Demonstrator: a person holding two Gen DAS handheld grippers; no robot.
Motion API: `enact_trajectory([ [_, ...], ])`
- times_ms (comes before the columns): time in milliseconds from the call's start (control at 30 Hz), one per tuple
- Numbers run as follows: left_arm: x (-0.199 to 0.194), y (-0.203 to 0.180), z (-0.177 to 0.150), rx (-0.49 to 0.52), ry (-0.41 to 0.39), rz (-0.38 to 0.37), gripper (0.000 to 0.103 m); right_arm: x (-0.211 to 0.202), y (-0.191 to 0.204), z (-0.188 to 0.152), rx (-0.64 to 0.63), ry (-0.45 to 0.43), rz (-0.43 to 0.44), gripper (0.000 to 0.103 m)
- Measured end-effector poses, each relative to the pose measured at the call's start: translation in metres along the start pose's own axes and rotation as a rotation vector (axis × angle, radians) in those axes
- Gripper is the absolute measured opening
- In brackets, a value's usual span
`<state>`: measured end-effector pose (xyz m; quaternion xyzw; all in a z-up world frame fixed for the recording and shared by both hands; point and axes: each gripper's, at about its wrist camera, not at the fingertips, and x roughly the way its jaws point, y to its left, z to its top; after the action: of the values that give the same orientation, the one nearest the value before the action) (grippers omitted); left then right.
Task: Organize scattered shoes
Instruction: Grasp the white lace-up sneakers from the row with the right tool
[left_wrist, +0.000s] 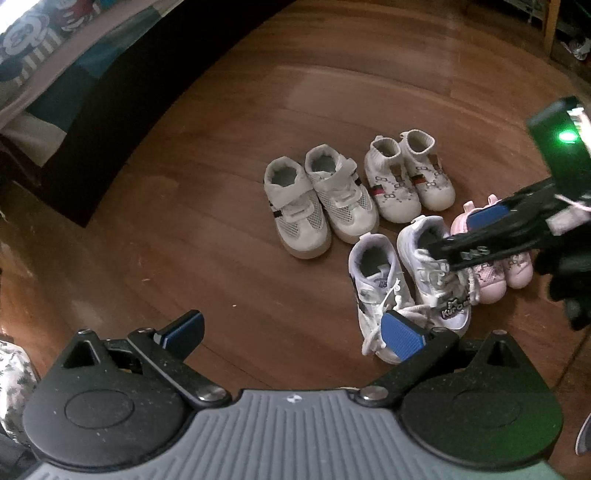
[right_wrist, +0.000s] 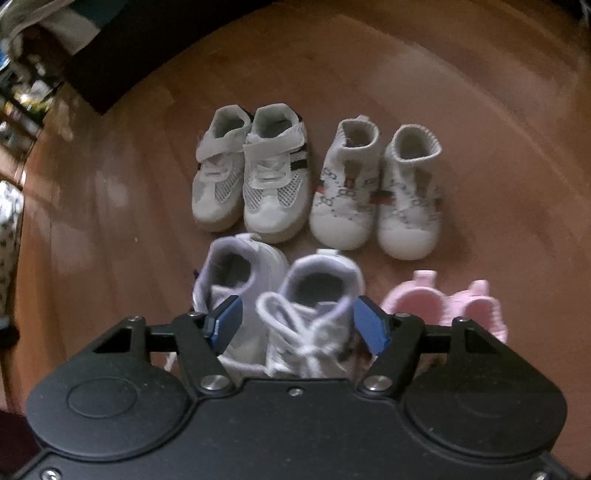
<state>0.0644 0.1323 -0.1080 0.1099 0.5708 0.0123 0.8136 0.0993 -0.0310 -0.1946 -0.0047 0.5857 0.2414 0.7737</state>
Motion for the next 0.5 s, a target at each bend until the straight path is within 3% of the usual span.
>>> enact_trajectory([
  [500, 0.005, 0.007, 0.002, -0.036, 0.021, -0.026, 0.102, 0.077, 0.032, 0.014, -0.004, 0.077, -0.083, 0.069],
])
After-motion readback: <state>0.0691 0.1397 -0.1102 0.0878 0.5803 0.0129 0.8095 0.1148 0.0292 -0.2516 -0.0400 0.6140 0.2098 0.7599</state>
